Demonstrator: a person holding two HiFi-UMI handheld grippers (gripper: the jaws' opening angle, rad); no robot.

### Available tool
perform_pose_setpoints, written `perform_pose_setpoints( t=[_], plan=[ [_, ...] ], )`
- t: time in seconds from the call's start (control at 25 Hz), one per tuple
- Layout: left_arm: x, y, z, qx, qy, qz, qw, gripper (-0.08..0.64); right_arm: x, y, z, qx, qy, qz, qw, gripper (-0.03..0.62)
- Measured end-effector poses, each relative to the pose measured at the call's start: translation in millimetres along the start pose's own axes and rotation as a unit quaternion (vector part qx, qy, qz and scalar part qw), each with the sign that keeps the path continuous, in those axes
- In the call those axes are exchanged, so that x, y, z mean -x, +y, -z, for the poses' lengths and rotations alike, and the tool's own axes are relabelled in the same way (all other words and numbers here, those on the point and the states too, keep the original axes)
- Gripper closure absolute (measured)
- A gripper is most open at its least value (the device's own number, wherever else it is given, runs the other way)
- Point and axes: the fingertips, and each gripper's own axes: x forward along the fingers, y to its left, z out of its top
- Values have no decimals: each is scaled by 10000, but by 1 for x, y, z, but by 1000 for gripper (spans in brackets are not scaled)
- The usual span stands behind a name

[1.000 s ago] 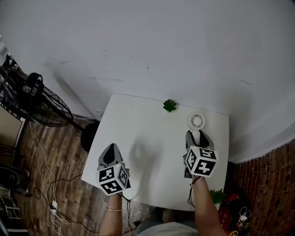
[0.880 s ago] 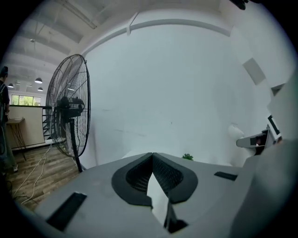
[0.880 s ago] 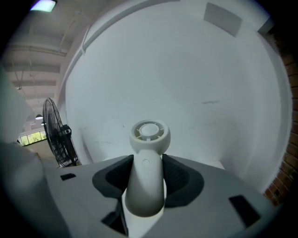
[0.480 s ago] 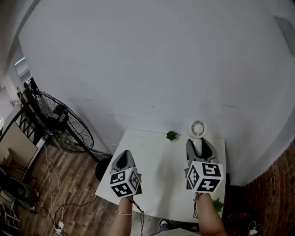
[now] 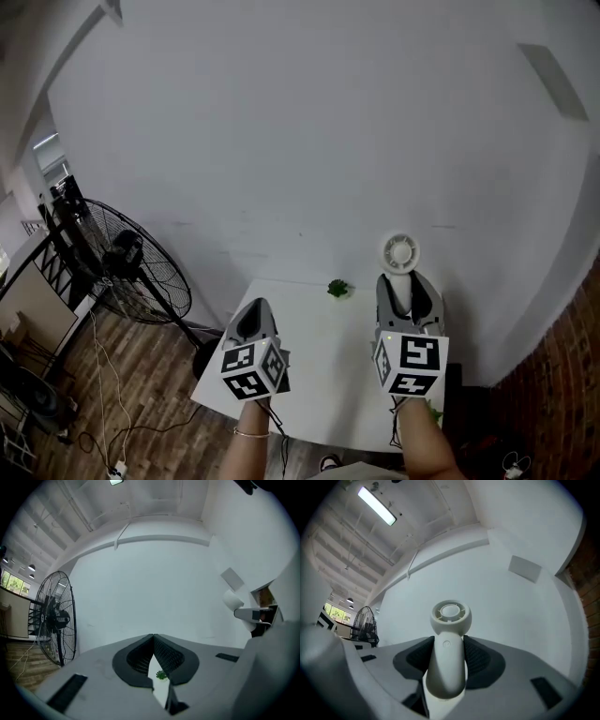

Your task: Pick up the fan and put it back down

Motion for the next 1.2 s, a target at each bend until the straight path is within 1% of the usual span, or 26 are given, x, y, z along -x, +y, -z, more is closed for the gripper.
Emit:
perform_pose_setpoints(
  t=[0.32, 0.6, 0.72, 0.88, 1.04, 1.2],
  plan=[
    [7, -11, 4, 6, 50, -22, 10000, 548, 9, -19, 0, -62, 45, 71, 9999, 400],
    [17, -1, 16, 8, 166, -214, 9996, 548, 9, -18, 12, -93, 189, -6, 9998, 399],
    [25, 12, 22, 21, 228, -388, 9990, 548, 4, -6, 18, -117, 263, -144, 9995, 400],
    [38, 37, 32, 81, 345, -679, 9971, 548, -5, 20, 30, -149, 404, -439, 9981, 400],
    [54, 67, 45, 139, 464, -994, 9939, 548, -14, 53, 46, -200, 586, -748, 9953, 400],
    [64, 99, 58, 234, 592, -1291, 9896, 548, -25, 80, 64, -202, 790, -960, 9920, 399]
  ],
)
